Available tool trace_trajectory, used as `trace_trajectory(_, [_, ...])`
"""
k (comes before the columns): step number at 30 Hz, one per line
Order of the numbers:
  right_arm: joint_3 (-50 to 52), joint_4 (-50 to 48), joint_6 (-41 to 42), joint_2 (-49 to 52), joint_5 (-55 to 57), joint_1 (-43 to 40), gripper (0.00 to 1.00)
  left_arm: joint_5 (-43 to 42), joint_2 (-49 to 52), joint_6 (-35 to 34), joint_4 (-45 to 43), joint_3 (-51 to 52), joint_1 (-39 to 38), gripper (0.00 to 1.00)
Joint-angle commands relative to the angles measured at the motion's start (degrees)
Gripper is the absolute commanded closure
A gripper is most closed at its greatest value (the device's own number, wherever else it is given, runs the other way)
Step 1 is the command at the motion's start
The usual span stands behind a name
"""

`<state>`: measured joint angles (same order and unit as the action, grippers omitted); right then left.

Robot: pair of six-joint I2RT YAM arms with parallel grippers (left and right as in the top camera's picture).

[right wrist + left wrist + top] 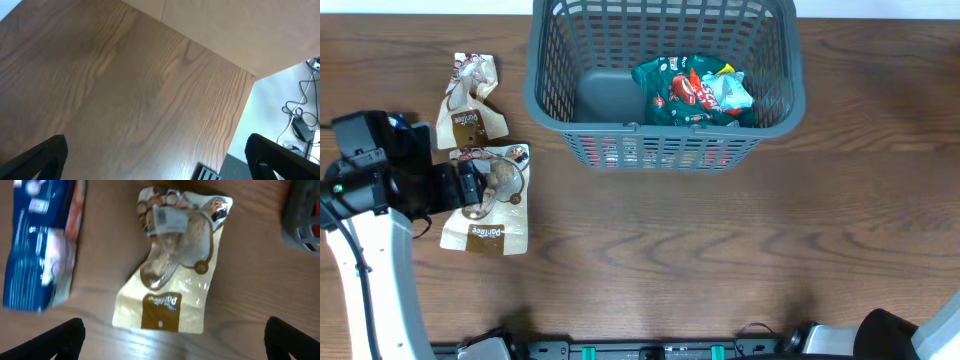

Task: Pack container
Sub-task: 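Move the left gripper over the lower brown-and-white food pouch, then close the left gripper on the food pouch's top edge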

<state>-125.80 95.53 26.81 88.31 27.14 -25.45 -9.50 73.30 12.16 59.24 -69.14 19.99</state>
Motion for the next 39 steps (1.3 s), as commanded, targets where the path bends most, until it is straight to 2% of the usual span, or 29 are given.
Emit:
trace_trajectory(1, [-0.02, 0.07, 0.98, -0.76, 0.44, -0.39, 0.01, -1.79, 2.34, 6.56, -1.18, -0.59, 0.20, 0.01])
trace_trajectory(16, [-0.02, 0.07, 0.98, -0.76, 0.44, -0.39, 0.01, -1.90, 17.05, 12.98, -3.34, -0.46, 0.20, 0.01])
trace_trajectory(24, [-0.02, 0.07, 0.98, -0.76, 0.42, -0.39, 0.01, -3.63, 24.02, 14.47, -11.69, -0.46, 0.20, 0.01])
trace_trajectory(32, [-0.02, 0.07, 0.98, -0.76, 0.44, -0.39, 0.01, -5.92, 32.59, 14.36, -15.30, -0.46, 0.20, 0.01])
trace_trajectory(39, [-0.02, 0.07, 0.98, -0.76, 0.44, -0.39, 0.01, -5.68, 34.69, 14.36, -19.58, -0.46, 0.26, 0.01])
